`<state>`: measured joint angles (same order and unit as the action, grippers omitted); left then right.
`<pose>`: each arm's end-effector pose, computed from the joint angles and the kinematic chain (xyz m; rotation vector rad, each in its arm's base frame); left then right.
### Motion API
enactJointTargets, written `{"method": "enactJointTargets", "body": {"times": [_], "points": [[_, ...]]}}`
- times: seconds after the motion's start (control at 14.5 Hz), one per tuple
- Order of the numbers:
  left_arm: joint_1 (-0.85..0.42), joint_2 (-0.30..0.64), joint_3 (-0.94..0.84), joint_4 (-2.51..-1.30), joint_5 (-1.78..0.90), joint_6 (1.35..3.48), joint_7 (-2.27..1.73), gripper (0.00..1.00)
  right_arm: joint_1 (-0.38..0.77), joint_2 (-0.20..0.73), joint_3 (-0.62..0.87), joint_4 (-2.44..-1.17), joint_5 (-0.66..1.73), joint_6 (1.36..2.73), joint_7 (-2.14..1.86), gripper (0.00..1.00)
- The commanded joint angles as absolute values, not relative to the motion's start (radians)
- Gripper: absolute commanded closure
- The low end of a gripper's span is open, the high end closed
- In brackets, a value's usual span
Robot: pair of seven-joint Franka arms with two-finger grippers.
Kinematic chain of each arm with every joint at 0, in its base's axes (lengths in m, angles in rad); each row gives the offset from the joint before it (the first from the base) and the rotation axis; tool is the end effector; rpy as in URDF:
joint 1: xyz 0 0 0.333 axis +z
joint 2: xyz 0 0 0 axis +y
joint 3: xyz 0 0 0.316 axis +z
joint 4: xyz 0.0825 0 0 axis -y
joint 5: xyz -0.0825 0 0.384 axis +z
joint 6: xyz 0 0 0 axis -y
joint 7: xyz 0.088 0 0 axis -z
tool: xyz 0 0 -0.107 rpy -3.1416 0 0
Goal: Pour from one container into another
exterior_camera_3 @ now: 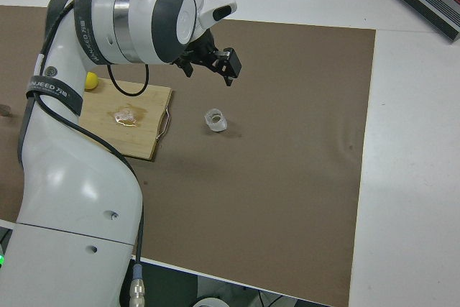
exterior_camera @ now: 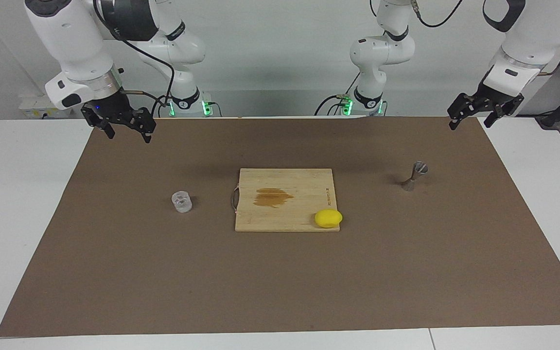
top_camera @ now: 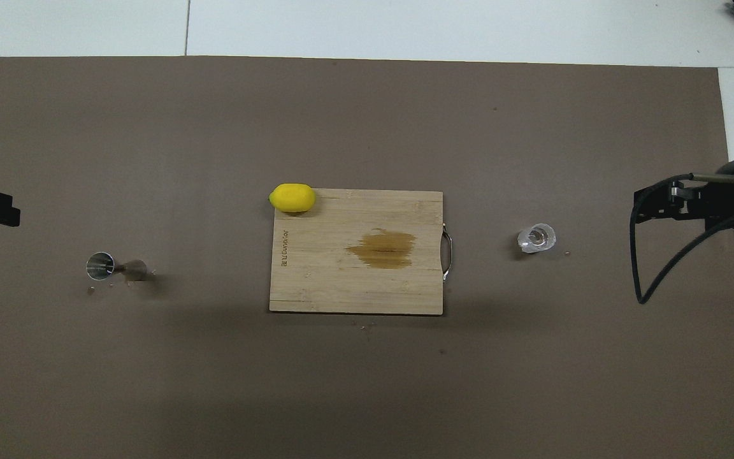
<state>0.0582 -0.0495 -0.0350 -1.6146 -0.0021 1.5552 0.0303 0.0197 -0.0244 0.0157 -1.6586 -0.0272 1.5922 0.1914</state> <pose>0.5371 0.0117 0.6295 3.1409 -0.0111 -0.0156 0.5464 0.0166 0.5984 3.0996 -0.2405 -0.0600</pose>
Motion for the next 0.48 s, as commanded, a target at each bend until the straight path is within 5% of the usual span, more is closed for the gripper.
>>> {"method": "enactJointTargets", "body": {"times": [0.0,0.41], "points": [[0.058,-0.074,-0.041,-1.646,-0.025,1.575,-0.011,0.0,0.014,-0.043,0.018,-1.677,-0.031,1.583,0.173,0.0],[0.052,-0.075,-0.041,-1.647,-0.025,1.563,-0.017,0.0,0.006,-0.043,0.018,-1.677,-0.031,1.583,0.172,0.0]]}}
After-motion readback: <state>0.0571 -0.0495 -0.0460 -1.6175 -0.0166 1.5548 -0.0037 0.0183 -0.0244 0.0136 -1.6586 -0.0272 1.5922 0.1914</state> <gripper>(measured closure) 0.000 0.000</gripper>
